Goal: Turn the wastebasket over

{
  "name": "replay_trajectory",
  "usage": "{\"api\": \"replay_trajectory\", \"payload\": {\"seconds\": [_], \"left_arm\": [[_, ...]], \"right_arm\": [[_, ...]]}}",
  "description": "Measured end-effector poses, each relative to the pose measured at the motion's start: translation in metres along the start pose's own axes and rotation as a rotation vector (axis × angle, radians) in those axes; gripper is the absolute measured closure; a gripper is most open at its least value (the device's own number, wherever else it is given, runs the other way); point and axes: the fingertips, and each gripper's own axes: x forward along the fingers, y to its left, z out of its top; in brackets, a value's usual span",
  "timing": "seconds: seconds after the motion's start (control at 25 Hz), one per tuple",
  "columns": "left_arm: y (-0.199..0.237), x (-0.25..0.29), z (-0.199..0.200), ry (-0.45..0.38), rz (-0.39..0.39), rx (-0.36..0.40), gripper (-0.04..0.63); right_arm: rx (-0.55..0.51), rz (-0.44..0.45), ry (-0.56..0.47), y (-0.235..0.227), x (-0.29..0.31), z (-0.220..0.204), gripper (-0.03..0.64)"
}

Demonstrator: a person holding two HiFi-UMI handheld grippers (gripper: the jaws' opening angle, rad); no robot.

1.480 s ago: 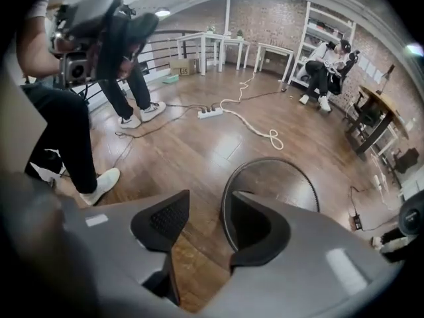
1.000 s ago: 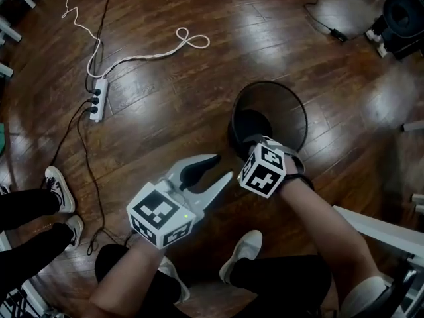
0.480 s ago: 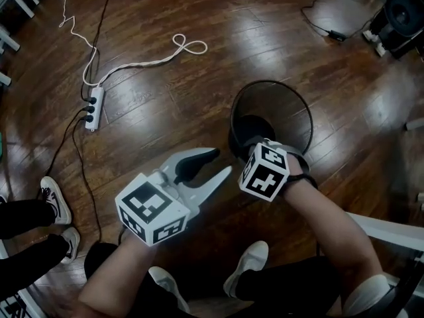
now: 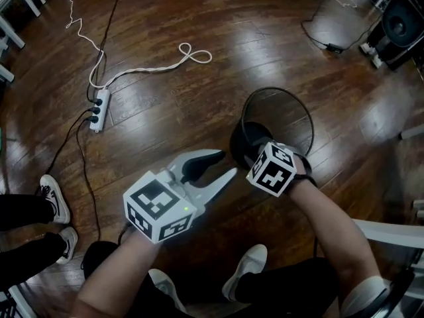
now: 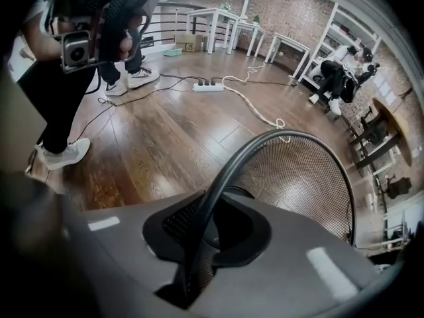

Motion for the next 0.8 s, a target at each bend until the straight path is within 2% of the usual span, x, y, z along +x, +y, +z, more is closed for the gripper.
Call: {"api": "replay_trajectory", "payload": {"seconds": [0.2, 0.36, 0.6, 0.8], "left_arm": [[0.004, -0.013, 0.005, -0.026, 0.006, -0.003, 0.46], [0.016, -0.022, 0.009, -0.04, 0.031, 0.0, 0.46], [0.031, -0.034, 0.015, -0.059, 0.075, -0.008, 0.46], [0.033, -0.039, 0.008, -0.038, 0.089, 0.002, 0.46]], "right_arm": [[0.088, -0.022, -0.078, -0.023, -0.02, 0.009, 0.571], [0.206, 0.009, -0.215, -0.039, -0.046, 0.029, 0.571], [0.418, 0.174, -0.553, -0.052, -0.076, 0.06, 0.575], [0.611, 0.343, -0.819, -0.057, -0.08, 0.051, 0.577]]}}
